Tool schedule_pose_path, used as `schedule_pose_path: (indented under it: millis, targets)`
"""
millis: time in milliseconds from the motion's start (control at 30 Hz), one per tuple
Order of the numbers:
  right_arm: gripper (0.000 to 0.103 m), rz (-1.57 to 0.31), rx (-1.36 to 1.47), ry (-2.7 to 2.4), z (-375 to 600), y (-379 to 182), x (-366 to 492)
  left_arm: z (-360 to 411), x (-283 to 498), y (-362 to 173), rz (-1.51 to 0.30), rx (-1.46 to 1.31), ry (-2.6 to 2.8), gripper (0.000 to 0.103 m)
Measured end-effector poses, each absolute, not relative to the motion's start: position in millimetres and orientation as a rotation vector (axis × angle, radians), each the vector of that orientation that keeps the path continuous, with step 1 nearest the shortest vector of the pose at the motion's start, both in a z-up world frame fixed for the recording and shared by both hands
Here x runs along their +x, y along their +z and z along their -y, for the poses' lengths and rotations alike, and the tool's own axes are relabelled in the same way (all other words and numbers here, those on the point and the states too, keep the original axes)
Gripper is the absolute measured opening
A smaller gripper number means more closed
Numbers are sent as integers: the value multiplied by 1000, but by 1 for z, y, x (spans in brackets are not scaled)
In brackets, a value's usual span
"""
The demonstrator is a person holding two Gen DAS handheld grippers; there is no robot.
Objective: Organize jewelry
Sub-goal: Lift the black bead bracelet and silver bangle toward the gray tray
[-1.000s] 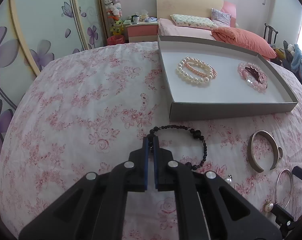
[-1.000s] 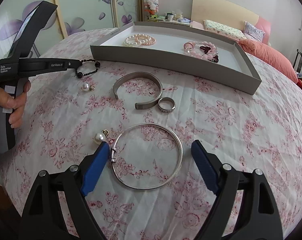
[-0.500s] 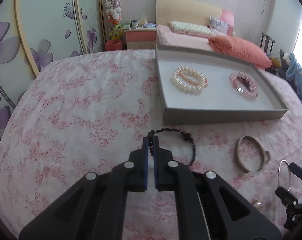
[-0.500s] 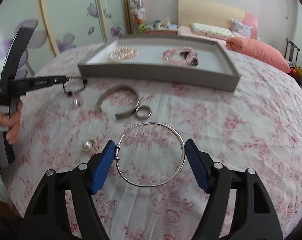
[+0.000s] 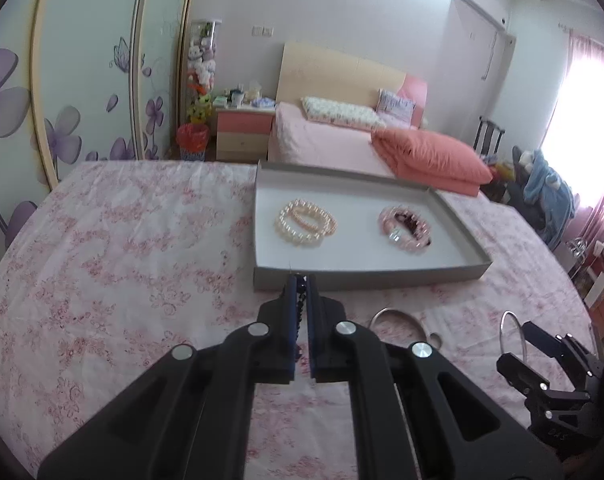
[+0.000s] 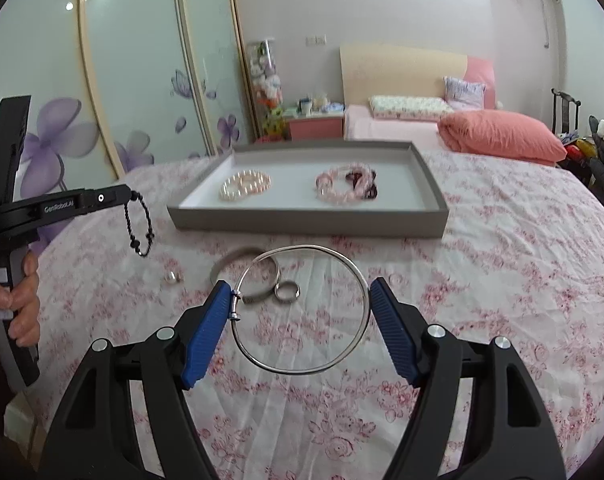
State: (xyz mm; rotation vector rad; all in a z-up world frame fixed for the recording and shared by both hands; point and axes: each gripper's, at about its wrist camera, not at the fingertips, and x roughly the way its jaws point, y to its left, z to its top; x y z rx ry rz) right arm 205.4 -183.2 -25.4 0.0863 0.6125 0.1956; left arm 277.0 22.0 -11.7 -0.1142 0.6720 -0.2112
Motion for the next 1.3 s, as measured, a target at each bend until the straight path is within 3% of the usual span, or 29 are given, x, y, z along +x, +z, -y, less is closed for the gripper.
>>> schedule_pose_path:
  millis: [933, 1200, 1300]
  targets:
    - [71, -248, 75, 116, 182, 28, 174, 12, 196, 44, -370, -55, -240, 2]
    - [71, -280, 77, 109, 186, 18, 178, 3, 214, 16, -546, -38, -239, 2]
    - [71, -289, 79, 111, 187, 16, 180, 4, 216, -16, -664, 24, -248, 12]
